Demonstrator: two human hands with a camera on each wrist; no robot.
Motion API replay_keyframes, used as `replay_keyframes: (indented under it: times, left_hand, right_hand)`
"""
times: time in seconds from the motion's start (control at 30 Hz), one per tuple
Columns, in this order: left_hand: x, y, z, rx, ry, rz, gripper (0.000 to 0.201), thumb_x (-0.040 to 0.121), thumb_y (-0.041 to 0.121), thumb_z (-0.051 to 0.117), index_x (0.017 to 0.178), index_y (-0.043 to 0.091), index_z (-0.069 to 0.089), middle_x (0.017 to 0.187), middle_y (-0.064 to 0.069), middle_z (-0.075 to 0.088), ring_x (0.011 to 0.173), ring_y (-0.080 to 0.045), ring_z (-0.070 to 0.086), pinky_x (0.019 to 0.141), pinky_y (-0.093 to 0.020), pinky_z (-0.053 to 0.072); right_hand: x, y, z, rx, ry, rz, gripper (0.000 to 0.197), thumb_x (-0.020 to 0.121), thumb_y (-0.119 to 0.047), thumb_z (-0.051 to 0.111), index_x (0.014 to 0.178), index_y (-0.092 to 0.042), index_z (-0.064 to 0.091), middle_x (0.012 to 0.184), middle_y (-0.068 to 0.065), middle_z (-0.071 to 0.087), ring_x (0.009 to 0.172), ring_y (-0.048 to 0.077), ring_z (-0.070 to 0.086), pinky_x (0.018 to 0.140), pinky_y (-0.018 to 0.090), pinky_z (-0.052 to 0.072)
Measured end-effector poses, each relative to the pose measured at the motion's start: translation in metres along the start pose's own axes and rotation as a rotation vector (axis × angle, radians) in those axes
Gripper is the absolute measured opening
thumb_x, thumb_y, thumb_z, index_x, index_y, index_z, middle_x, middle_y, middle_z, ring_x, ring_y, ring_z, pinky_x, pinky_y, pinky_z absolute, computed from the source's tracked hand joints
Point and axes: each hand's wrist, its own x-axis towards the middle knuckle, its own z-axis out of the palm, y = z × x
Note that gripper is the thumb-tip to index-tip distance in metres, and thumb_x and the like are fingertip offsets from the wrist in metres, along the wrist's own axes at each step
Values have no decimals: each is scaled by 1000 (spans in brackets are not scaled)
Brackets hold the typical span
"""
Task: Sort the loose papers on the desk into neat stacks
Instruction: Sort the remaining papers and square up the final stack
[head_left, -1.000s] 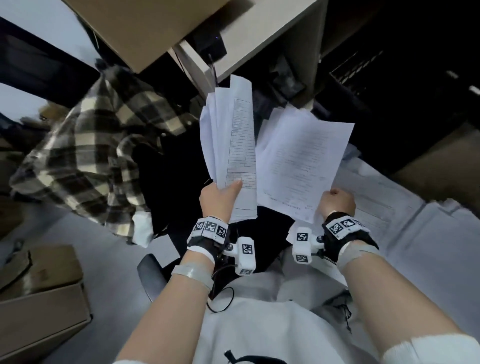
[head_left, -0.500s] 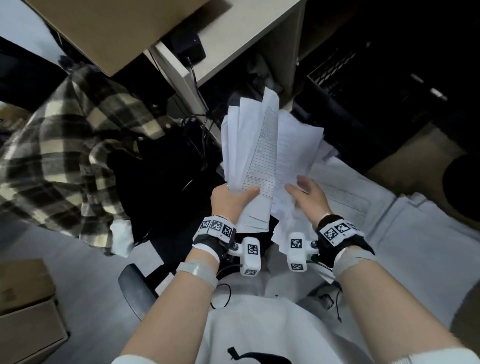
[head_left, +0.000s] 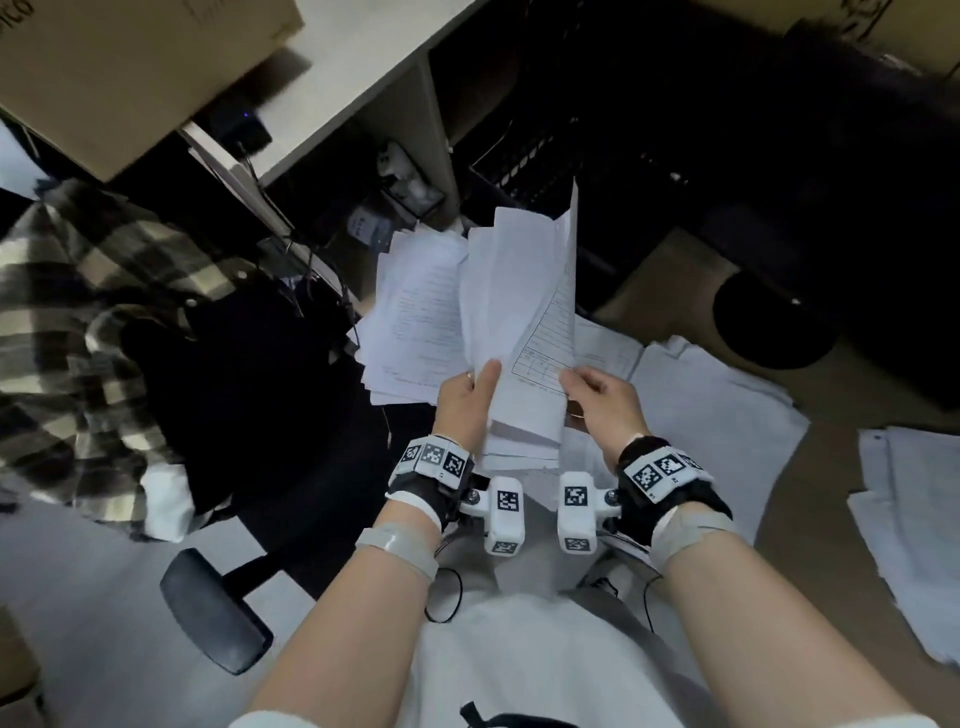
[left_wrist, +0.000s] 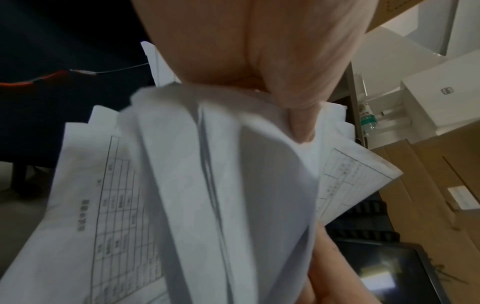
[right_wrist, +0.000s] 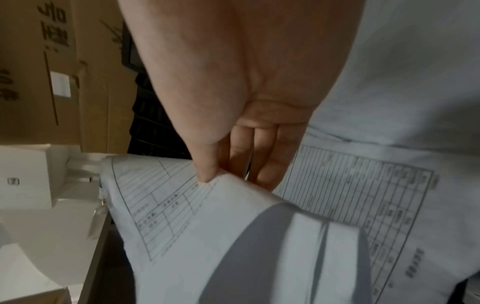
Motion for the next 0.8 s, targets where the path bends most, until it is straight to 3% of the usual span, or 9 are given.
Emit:
replay_keyframes:
  times: [0.1, 0.17, 0.23, 0.27, 0.33, 0.47, 0.57, 0.7, 0.8]
  left_hand:
    - [-20, -2, 20, 48, 29, 27, 27, 95, 9, 64, 80, -14, 64, 68, -11, 67, 43, 5, 47, 52, -13, 41]
    - [-32, -6, 28, 70, 33, 36, 32, 92, 9, 67, 91, -23, 60, 60, -10, 68, 43, 7, 49, 46, -7, 37]
    - [-39, -11, 30, 89, 61, 40, 30, 91, 17, 72, 83, -11, 66, 59, 3, 67, 58, -3, 61, 49, -7, 41]
    - [-40, -13, 29, 96, 101, 48, 26, 90, 20, 72, 78, -2, 66, 65, 4, 66, 64, -9, 64, 52, -8, 43]
    - [-38, -16, 23, 102, 192, 65, 25, 90, 23, 72, 83, 0, 68, 78, -3, 69, 73, -15, 66, 58, -9, 45]
    - [-27, -17, 1, 67, 312, 69, 28, 92, 22, 69, 104, -3, 68, 92, -6, 66, 66, -3, 55, 49, 2, 36]
    - [-17, -19, -13, 63, 306, 80, 28, 93, 23, 69, 106, -2, 68, 93, -6, 67, 68, 0, 55, 50, 2, 37]
    - [-4, -17, -37, 112, 237, 93, 23, 92, 24, 69, 101, 2, 69, 92, -5, 69, 78, -15, 64, 58, -7, 42]
    - [8, -23, -60, 141, 179, 89, 18, 91, 23, 69, 99, 7, 69, 91, -1, 69, 83, -15, 66, 66, -7, 47]
  right_hand:
    - [-12, 10, -27, -15, 31, 22, 19, 94, -19, 66, 102, -1, 68, 97, 11, 72, 80, 16, 67, 64, 22, 58]
    - [-19, 16, -41, -23, 59, 4, 18, 92, -19, 67, 98, -2, 68, 96, 12, 72, 82, 19, 67, 67, 26, 59]
    - [-24, 23, -53, -36, 140, -14, 13, 91, -21, 69, 90, -8, 68, 93, 11, 73, 82, 22, 68, 70, 31, 60]
    - [-26, 26, -60, -52, 205, -29, 11, 90, -22, 70, 85, -12, 68, 89, 9, 73, 81, 23, 68, 70, 33, 60]
    - [-28, 31, -72, -103, 341, -66, 12, 86, -29, 72, 79, -20, 68, 82, 2, 72, 79, 26, 69, 74, 39, 61]
    - [-36, 31, -83, -258, 470, -121, 13, 86, -36, 71, 82, -24, 68, 83, -7, 71, 82, 18, 67, 83, 38, 56]
    - [-42, 28, -64, -371, 462, -127, 14, 85, -37, 70, 85, -22, 68, 87, -7, 70, 84, 16, 65, 79, 31, 52]
    - [-32, 33, -19, -495, 405, -35, 13, 83, -37, 70, 82, -24, 68, 87, -6, 69, 84, 20, 64, 72, 28, 46]
    - [-18, 45, 15, -569, 379, 18, 11, 80, -39, 69, 79, -28, 69, 94, -8, 72, 91, 21, 65, 78, 30, 51]
